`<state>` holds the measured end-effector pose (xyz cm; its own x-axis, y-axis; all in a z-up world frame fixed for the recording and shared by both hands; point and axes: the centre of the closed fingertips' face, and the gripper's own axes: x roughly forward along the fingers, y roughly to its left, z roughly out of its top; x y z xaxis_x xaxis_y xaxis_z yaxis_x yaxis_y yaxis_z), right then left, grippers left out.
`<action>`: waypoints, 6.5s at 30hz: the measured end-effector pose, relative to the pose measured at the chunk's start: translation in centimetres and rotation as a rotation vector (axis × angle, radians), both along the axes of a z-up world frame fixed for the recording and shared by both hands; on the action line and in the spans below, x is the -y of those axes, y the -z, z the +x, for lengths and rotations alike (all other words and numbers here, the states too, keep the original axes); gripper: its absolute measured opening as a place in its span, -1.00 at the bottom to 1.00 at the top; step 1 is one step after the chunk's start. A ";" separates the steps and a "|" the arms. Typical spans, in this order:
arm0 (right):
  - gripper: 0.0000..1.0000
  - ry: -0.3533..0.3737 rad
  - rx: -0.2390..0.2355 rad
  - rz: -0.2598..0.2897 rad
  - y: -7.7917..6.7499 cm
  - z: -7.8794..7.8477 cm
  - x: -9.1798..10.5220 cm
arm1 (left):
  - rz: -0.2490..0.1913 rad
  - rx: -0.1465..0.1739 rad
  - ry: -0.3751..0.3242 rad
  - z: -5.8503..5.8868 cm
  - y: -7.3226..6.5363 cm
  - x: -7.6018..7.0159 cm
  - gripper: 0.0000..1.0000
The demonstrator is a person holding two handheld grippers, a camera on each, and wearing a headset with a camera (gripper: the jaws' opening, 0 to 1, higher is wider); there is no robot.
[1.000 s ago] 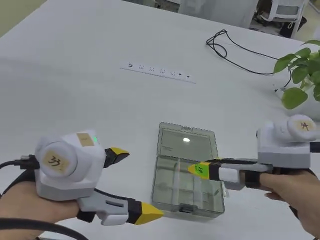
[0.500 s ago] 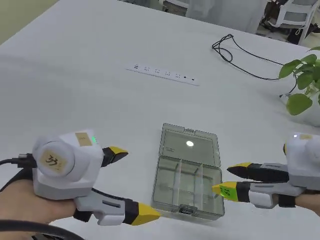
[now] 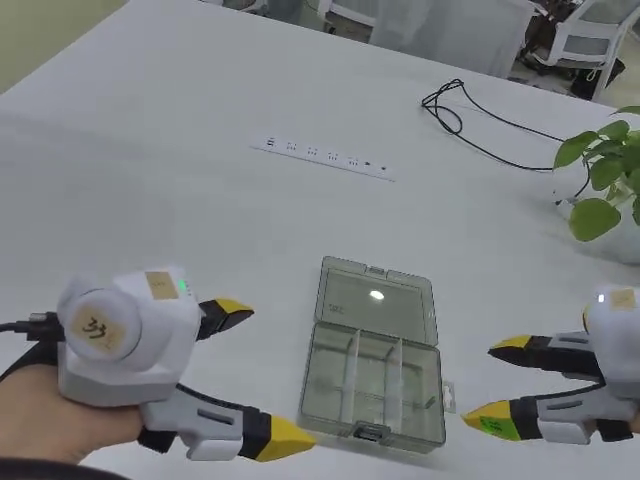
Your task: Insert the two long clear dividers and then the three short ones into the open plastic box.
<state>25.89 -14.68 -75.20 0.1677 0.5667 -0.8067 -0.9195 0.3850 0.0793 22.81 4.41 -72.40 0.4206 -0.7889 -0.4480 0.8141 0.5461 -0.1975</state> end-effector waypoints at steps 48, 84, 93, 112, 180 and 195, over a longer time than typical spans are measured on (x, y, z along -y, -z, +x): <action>-0.18 -0.313 0.004 -0.355 10.4 2.7 4.4 | -0.029 -0.027 -0.004 0.8 0.8 0.0 0.84; -0.34 -0.237 0.075 -0.317 8.3 2.8 4.2 | -0.020 -0.020 -0.001 0.9 0.3 -0.1 0.81; -0.34 -0.199 0.143 -0.292 5.2 2.1 3.8 | -0.029 -0.024 0.003 1.0 -0.5 0.5 0.78; -0.34 -0.200 0.310 -0.235 -3.0 -0.3 -0.1 | -0.180 -0.133 -0.025 1.8 -3.7 4.3 0.48; -0.30 -0.314 0.446 -0.210 -9.2 -3.8 -8.0 | -0.512 -0.559 0.023 -0.6 -6.4 11.9 -1.00; -0.52 -0.242 0.181 0.102 -12.8 -4.0 -8.1 | -0.393 -0.285 0.230 -2.4 -6.7 11.2 -1.00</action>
